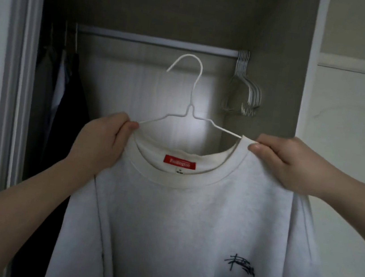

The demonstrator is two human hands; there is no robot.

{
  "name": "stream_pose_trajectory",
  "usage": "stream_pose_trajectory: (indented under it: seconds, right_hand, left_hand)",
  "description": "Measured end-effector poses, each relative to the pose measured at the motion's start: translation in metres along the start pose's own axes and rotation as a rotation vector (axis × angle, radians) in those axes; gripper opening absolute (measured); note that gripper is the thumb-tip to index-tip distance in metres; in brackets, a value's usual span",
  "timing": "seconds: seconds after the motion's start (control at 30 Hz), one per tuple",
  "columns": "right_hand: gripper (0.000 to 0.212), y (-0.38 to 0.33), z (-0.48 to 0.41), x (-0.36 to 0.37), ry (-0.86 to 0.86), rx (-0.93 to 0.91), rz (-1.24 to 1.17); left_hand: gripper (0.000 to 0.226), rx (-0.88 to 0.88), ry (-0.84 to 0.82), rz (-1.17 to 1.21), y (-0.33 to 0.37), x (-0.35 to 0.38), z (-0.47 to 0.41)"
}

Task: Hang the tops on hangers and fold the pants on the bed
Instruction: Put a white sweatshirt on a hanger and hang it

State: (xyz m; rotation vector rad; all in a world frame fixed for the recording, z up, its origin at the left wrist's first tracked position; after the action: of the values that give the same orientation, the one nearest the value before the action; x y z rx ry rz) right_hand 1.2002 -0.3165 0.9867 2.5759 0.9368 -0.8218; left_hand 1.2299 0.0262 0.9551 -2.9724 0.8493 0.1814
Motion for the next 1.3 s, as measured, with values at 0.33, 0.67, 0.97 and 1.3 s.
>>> stream_pose_trajectory:
  seconds: [0.33,0.67,0.97,1.3]
  right_hand:
    - [0.042,0.013,-0.032,-0.030,-0.253,0.590,-0.712]
    - [0.024,0.012,-0.098,-0.008,0.114,0.704,-0.787]
    - [0.026,0.024,-0.206,0.059,0.266,0.689,-0.801]
    - [0.006,0.053,-0.340,0.137,0.336,0.630,-0.862]
  left_hand:
    - [0.049,-0.012,-0.008,0.030,-0.023,0.062,-0.112]
    - [0.041,-0.280,-0.123,0.009,-0.051,0.106,-0.135]
    - [0.041,-0.392,-0.141,0.538,-0.021,0.108,-0.102]
    - [0.065,-0.386,-0.456,0.001,-0.014,0.164,-0.088]
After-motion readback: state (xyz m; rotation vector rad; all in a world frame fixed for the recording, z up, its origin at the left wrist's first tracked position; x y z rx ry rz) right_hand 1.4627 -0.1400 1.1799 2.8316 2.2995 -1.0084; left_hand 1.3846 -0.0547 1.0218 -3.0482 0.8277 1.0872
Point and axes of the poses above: each hand's wrist, its own z-axis away from the middle knuckle, its own x-axis out of the palm, y = z × x, the point moved 5 cm from there along -z, towards the middle knuckle, and after that the axes turned 6 degrees about y, right-handed, at the moved point
